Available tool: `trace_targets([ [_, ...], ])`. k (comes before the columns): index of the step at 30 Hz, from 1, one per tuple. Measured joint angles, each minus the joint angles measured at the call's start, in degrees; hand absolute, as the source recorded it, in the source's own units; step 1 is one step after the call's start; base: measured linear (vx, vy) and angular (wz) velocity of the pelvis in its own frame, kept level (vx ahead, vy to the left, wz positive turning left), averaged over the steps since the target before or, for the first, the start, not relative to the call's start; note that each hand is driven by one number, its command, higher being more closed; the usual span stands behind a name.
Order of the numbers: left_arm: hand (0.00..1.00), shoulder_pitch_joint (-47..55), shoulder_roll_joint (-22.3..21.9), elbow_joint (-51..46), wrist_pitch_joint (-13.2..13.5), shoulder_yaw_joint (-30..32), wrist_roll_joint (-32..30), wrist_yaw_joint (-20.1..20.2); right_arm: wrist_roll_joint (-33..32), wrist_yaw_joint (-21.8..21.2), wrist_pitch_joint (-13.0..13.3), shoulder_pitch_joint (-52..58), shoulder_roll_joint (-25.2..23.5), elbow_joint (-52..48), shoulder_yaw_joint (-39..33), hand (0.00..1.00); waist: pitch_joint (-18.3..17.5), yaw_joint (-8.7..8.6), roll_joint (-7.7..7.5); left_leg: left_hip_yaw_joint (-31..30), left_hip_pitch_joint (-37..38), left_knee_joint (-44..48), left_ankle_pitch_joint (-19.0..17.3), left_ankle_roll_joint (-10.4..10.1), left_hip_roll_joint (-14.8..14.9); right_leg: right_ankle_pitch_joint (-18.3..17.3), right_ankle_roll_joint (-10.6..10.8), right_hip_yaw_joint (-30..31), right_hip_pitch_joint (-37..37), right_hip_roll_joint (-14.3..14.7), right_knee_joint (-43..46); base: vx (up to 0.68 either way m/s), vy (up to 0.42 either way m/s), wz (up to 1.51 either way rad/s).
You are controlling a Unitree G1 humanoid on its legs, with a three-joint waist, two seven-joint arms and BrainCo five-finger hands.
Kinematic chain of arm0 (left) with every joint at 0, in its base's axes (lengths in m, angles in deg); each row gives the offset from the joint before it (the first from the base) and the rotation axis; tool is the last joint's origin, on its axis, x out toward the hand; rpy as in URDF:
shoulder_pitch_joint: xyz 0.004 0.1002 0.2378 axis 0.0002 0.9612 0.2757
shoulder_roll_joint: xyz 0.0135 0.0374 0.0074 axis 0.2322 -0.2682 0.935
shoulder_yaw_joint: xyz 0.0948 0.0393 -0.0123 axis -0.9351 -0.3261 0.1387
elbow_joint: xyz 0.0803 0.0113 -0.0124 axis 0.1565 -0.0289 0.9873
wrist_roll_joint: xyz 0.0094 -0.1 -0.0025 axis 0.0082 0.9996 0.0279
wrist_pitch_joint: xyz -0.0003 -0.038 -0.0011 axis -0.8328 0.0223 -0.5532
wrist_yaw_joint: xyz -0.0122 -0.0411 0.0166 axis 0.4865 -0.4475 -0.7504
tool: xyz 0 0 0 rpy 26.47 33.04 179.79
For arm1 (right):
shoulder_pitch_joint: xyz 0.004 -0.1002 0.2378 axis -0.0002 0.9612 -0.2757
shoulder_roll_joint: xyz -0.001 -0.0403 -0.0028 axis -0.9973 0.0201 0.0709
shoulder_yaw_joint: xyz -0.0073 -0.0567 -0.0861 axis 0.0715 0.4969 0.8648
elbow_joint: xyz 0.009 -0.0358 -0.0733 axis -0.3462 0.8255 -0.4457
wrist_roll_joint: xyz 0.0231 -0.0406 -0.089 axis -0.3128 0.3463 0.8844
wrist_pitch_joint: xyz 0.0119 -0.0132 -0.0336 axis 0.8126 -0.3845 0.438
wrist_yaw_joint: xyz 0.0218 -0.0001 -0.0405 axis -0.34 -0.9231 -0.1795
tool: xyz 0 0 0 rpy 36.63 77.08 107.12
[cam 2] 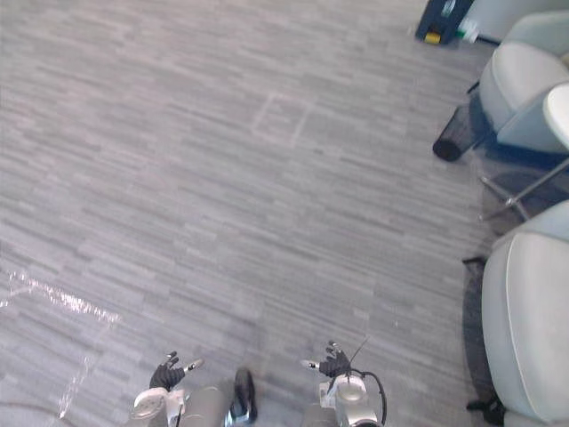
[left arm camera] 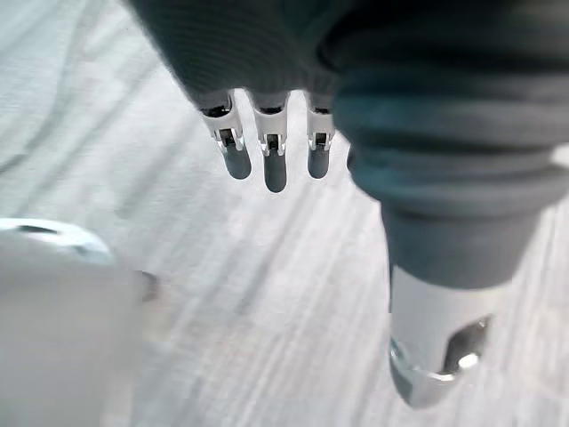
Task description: Organize the slippers on the shoe rack
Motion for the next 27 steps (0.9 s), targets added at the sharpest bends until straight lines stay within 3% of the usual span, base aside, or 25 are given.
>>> trace_targets([
  [1, 0.0, -0.6, -0.1, 0.0, 0.0, 0.0, 0.0, 0.0, 0.0, 0.0, 0.0, -0.1, 0.1, 0.0, 0.0, 0.0, 0.0, -0.22, 0.06, -0.5, 1.0, -0.9, 0.0, 0.0, 0.2, -0.3, -0.4, -0.4, -1.7, 0.8, -2.6, 0.6, -0.066, 0.48],
  [2, 0.0, -1.9, -0.5, 0.1, 0.1, -0.1, -0.1, 0.0, 0.0, 0.0, 0.5, -0.5, 0.9, -0.2, 0.0, 0.0, 0.5, -0.88, 0.62, -2.2, 3.9, -3.8, -0.2, -0.1, 1.4, 0.5, -0.4, -1.2, -5.1, 3.4, -15.4, 0.51, -0.086, 0.53],
  [3, 0.0, -2.3, -0.5, 0.1, 0.2, -0.2, -0.1, -0.1, -0.2, 0.0, 0.6, -0.5, 1.0, -0.3, -0.1, 0.0, 0.5, -1.39, 0.66, -3.0, 4.9, -4.8, -0.3, -0.2, 1.7, 2.3, -0.1, -1.1, -5.7, 4.1, -22.0, 0.52, -0.1, 0.66],
  [4, 0.0, -2.5, -0.4, 0.1, 0.1, -0.2, -0.2, -0.1, -0.2, 0.0, 0.8, -0.6, 0.9, -0.3, -0.1, 0.0, 0.5, -2.0, 0.41, -3.7, 6.2, -6.2, -0.3, -0.4, 1.6, 5.4, 0.4, -0.9, -5.6, 4.3, -30.7, 0.45, -0.12, 0.68],
  [5, 0.0, -2.4, -0.2, 0.1, 0.1, -1.1, -0.4, -0.1, -0.3, 0.0, 0.8, -0.5, 1.0, -0.1, -0.1, 0.0, 0.2, -2.37, -0.4, -4.2, 9.3, -8.4, -1.6, -2.7, 1.2, 12.3, 0.3, 0.0, -5.4, 4.2, -41.5, 0.59, -0.187, 0.67],
  [6, 0.0, -2.4, -0.4, 0.3, 0.1, -1.4, -0.7, -0.1, -0.3, 0.1, 0.7, -0.5, 1.0, 0.0, -0.1, 0.0, 0.0, -2.5, -0.38, -5.4, 11.3, -8.5, -2.7, -4.3, 1.5, 18.2, -0.7, 1.1, -5.0, 4.4, -40.8, 0.75, -0.26, 0.49],
  [7, 0.0, -2.2, -1.2, 1.0, 0.1, -1.3, -1.2, -0.1, -0.3, 0.0, 0.5, -0.6, 1.4, 0.0, -0.1, 0.0, -0.5, -2.45, 0.59, -6.4, 12.7, -7.5, -2.7, -4.4, 3.2, 17.6, -3.6, 1.7, -4.9, 5.8, -38.0, 0.64, -0.238, 0.27],
  [10, 0.0, -2.2, -2.3, 1.0, 0.1, 0.7, -1.4, 0.0, 0.0, 0.0, 0.2, -0.8, 0.9, -0.6, -0.9, 0.0, -0.5, -2.29, 2.45, -8.3, 8.3, 6.0, -2.0, -5.6, 5.5, 12.4, -5.7, -0.4, -3.2, 6.4, -33.6, 0.75, -0.259, 0.19],
  [11, 0.0, -1.9, -3.7, 0.8, 0.1, 3.0, -1.5, 0.0, -0.1, 0.0, -0.2, 0.4, 0.9, -2.4, -1.0, 0.0, -0.3, -2.33, 3.51, -9.1, 3.2, 21.7, 1.2, -8.3, 7.9, 9.6, -6.5, -1.2, 1.0, 7.9, -34.2, 0.58, -0.15, 0.11],
  [12, 0.0, -0.7, -4.6, -0.1, 0.1, 4.8, -1.8, 0.0, -0.1, 0.0, -0.4, 1.6, 0.7, -4.0, -0.4, 0.0, -0.2, -1.89, 3.91, -9.6, -1.6, 35.5, 7.8, -9.9, 10.7, 7.5, -7.3, -1.2, 5.5, 9.1, -35.3, 0.57, -0.132, 0.05],
  [14, 0.0, 0.5, -5.0, -1.6, 0.0, 5.3, -2.3, 0.1, -0.9, 0.1, -0.4, 2.6, -0.6, -5.0, -0.3, 0.0, -0.2, -0.91, 3.73, -7.5, -7.7, 50.3, 5.5, -8.2, 14.6, 3.9, -8.4, 0.3, 11.9, 10.7, -36.6, 0.54, -0.054, -0.25],
  [15, 0.0, 0.8, -5.0, -2.2, -0.1, 5.3, -2.3, 0.2, -1.2, 0.1, -0.4, 2.6, -1.4, -5.0, -0.4, 0.0, -0.5, -0.1, 3.3, -6.0, -10.6, 52.6, 4.0, -7.9, 15.4, 2.7, -8.5, 1.2, 14.4, 10.6, -37.7, 0.62, -0.008, -0.4],
  [17, 0.0, 1.5, -4.8, -4.0, 0.0, 5.3, -2.3, 0.3, -1.5, 0.0, -0.4, 3.2, -2.3, -4.6, -0.4, 0.0, -1.1, 0.95, 1.86, -3.3, -15.9, 50.1, 1.4, -7.3, 15.5, 1.5, -7.9, 3.0, 18.6, 9.8, -40.9, 0.48, 0.029, -0.35],
  [18, 0.0, 1.4, -4.6, -4.9, 0.1, 5.2, -2.3, 0.3, -2.1, 0.0, -0.5, 2.9, -2.4, -4.0, -0.5, 0.0, -1.1, 1.1, 2.04, -2.1, -19.5, 44.3, -0.6, -6.3, 14.4, 1.6, -7.7, 4.1, 22.3, 8.9, -43.3, 0.58, 0.116, -0.41],
  [19, 0.0, 1.2, -4.2, -5.1, 0.2, 5.0, -2.3, 0.5, -2.1, 0.1, -0.8, 2.2, -2.3, -3.5, -0.7, 0.0, -0.7, 1.32, 1.19, -2.1, -21.7, 34.3, -1.0, -6.3, 11.6, 1.3, -7.3, 5.0, 24.5, 6.9, -45.0, 0.7, 0.163, -0.5],
  [21, 0.0, 0.8, -3.8, -4.9, 0.1, 4.3, -2.3, 0.9, -2.1, 0.1, -0.7, 1.0, -1.9, -2.8, -1.2, 0.0, -0.5, 1.57, 0.83, -3.9, -22.6, 14.4, 3.7, -7.2, 7.1, 0.6, -6.1, 6.5, 27.1, 3.9, -46.8, 0.59, 0.236, -0.57],
  [22, 0.0, 1.2, -3.8, -4.9, 0.1, 3.1, -2.3, 0.9, -2.1, 0.2, -0.6, 0.9, -1.2, -1.5, -1.2, 0.0, -0.8, 2.06, 1.36, -5.4, -22.0, 6.6, 12.6, -7.9, 5.7, 0.3, -5.5, 8.1, 28.3, 3.5, -48.0, 0.74, 0.302, -0.58],
  [23, 0.0, 0.4, -2.8, -3.3, 0.1, 2.0, -2.3, 0.9, -1.7, 0.2, -0.8, 0.0, -1.2, -0.4, -0.8, 0.0, -1.3, 2.44, 0.52, -4.2, -20.9, 5.9, 13.1, -5.7, 3.8, 1.4, -4.2, 9.3, 29.4, 1.2, -48.6, 0.62, 0.248, -0.37],
  [24, 0.0, 0.1, -2.8, -3.1, 0.1, 1.9, -2.3, 0.9, -1.6, 0.1, -0.7, 0.0, -1.2, -0.2, -0.7, 0.0, -1.3, 2.18, 0.4, -4.2, -20.7, 6.1, 12.8, -4.8, 3.5, 2.2, -3.7, 9.3, 29.3, 1.0, -48.3, 0.6, 0.265, -0.05],
  [25, 0.0, -0.8, -2.4, -2.2, 0.1, 1.3, -2.3, 0.9, -0.8, 0.0, -0.8, 0.2, -1.4, 0.4, -0.8, 0.0, -1.6, 1.83, -0.02, -3.8, -21.1, 8.1, 11.0, -2.4, 3.0, 4.4, -1.2, 10.5, 27.3, 0.3, -44.1, 0.46, 0.224, 0.1],
  [26, 0.0, -0.7, -1.7, -2.0, 0.1, 1.1, -2.3, 1.0, -0.3, 0.0, -0.8, 0.5, -1.6, 0.4, -0.8, 0.0, -2.0, 1.8, -0.65, -3.4, -20.7, 9.3, 9.4, -1.4, 2.4, 4.8, -0.5, 11.6, 25.5, -0.3, -39.2, 0.69, 0.315, 0.07],
  [27, 0.0, -0.7, -1.6, -1.4, 0.0, 0.6, -2.4, 1.0, 0.0, 0.0, -0.8, 0.9, -1.6, 0.5, -1.2, 0.0, -2.2, 1.56, -1.43, -2.9, -17.9, 9.2, 6.4, -0.8, 1.3, 6.8, 2.9, 13.3, 21.3, -0.9, -27.2, 0.46, 0.194, 0.03],
])
